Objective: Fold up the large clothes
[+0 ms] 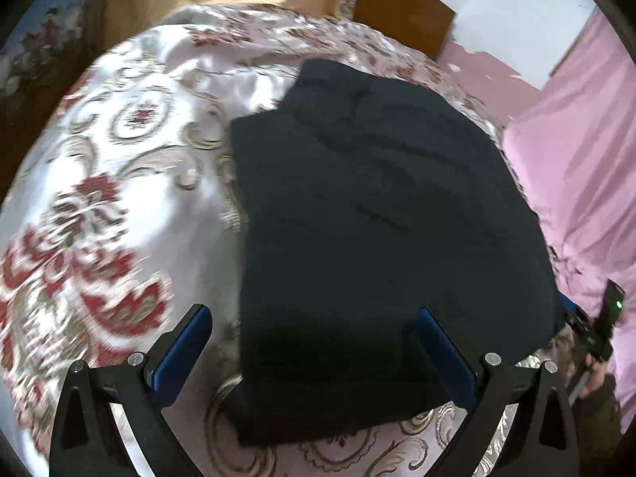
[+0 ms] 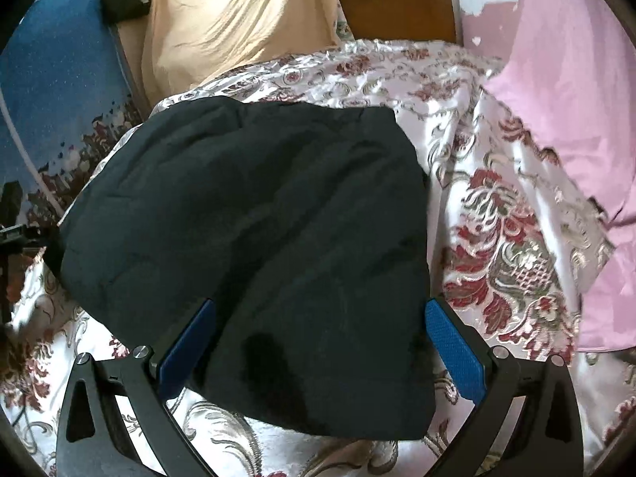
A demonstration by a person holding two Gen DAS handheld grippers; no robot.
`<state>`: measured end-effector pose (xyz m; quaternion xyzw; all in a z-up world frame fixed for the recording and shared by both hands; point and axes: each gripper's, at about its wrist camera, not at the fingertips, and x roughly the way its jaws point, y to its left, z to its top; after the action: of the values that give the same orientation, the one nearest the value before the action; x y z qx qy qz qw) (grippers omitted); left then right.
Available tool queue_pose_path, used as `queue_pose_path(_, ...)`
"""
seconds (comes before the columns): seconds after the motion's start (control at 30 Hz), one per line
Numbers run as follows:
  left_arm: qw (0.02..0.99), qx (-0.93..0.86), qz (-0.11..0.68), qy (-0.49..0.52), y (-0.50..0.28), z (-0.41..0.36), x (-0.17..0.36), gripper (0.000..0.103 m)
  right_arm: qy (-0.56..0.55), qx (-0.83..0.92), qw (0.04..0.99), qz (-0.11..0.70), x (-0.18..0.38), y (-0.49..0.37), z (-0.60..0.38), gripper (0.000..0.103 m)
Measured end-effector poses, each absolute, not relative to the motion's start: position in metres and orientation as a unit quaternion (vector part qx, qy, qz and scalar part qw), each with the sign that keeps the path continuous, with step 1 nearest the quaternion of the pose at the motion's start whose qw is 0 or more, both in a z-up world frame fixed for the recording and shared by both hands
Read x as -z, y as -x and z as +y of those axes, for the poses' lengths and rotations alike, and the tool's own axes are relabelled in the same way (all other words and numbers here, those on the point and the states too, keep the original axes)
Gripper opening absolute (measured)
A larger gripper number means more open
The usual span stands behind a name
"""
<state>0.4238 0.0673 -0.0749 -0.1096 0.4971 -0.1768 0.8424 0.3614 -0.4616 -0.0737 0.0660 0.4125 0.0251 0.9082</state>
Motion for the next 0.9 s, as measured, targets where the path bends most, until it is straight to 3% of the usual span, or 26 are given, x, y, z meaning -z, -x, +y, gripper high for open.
queue_pose_path(0.43, 0.815, 0.254, 0.509, 0.107, -0.483, 0.052, 0.11, 0.103, -0.1, -0.163, 0.898, 0.395, 0.087, -0.469, -0.526, 0.102)
queue_pose_path(0.9, 0.768, 0.334, 0.538, 0.095, -0.514, 0.038, 0.119, 0.103, -0.185, -0.198, 0.845, 0.462, 0.144, -0.529, -0.552, 0.102)
